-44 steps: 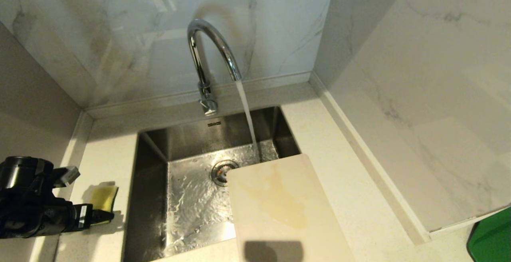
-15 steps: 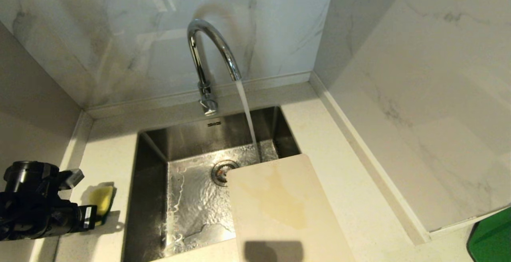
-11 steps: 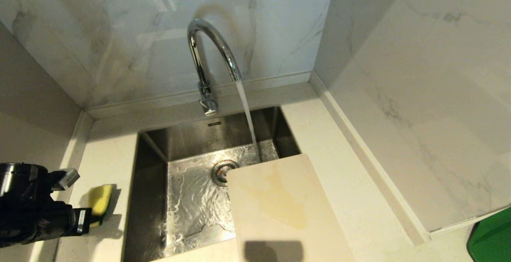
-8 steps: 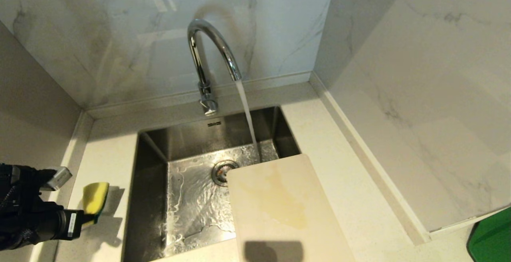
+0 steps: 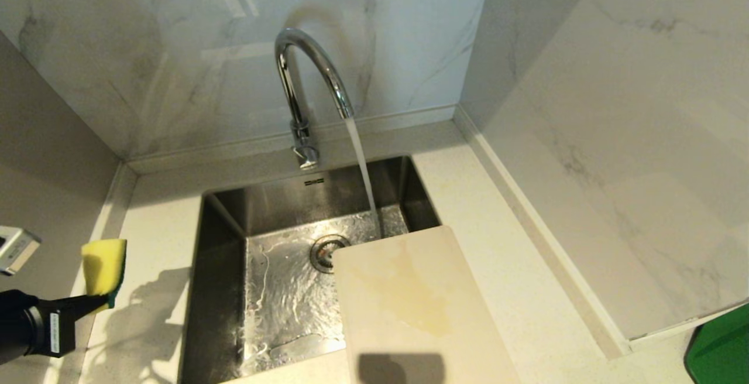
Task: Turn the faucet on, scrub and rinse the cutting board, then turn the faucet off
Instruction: Pick up the cutting board
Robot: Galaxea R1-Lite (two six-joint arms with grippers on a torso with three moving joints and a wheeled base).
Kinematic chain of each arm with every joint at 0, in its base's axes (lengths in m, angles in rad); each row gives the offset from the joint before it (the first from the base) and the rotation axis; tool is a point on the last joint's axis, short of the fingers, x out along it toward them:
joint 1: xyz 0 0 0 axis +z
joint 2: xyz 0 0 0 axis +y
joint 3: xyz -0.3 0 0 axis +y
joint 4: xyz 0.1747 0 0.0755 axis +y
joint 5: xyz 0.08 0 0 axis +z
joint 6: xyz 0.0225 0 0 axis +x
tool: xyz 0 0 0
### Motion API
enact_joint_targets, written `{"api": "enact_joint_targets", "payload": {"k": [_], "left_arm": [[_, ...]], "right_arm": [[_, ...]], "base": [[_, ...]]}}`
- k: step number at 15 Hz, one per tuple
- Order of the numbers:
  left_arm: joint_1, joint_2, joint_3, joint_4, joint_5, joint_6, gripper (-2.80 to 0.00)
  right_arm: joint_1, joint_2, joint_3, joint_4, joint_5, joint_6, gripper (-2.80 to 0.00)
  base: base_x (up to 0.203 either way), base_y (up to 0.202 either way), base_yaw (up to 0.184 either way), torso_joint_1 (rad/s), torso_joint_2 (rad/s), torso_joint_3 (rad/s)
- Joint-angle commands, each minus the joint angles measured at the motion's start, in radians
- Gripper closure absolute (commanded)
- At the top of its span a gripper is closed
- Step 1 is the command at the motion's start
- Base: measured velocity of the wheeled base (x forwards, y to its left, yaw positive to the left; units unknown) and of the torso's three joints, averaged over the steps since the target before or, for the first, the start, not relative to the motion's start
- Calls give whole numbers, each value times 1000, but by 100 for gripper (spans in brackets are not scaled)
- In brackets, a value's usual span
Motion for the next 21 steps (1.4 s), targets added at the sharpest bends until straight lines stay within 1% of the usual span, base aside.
{"api": "enact_joint_targets", "payload": {"k": [1,4,6,8,10,11,13,14,15,16,18,21], "left_arm": [[-1,-175,28,-5,-2,-1,0],[-3,-330,59,17,-3,-3,0],[-2,-442,73,51,0,-4,0],[-3,-590,75,128,1,-5,0],[-4,-743,66,242,0,-2,0],[-5,-807,64,292,0,-1,0],[-6,-910,76,358,2,0,0],[-17,-942,82,396,3,1,0],[-48,-961,86,423,6,1,0],[-64,-984,92,436,8,2,0],[-66,-1019,122,453,6,1,0],[-58,-1072,200,453,1,3,0]], "right_arm": [[0,-2,0,0,0,0,0],[0,-2,0,0,0,0,0],[0,-2,0,0,0,0,0],[-1,-2,0,0,0,0,0],[-1,-2,0,0,0,0,0],[1,-2,0,0,0,0,0],[-1,-2,0,0,0,0,0],[1,-2,0,0,0,0,0],[1,-2,0,0,0,0,0],[0,-2,0,0,0,0,0],[0,-2,0,0,0,0,0],[-1,-2,0,0,0,0,0]], "base": [[0,0,0,0,0,0],[0,0,0,0,0,0],[0,0,0,0,0,0],[0,0,0,0,0,0],[0,0,0,0,0,0],[0,0,0,0,0,0],[0,0,0,0,0,0],[0,0,0,0,0,0],[0,0,0,0,0,0],[0,0,0,0,0,0],[0,0,0,0,0,0],[0,0,0,0,0,0]]}}
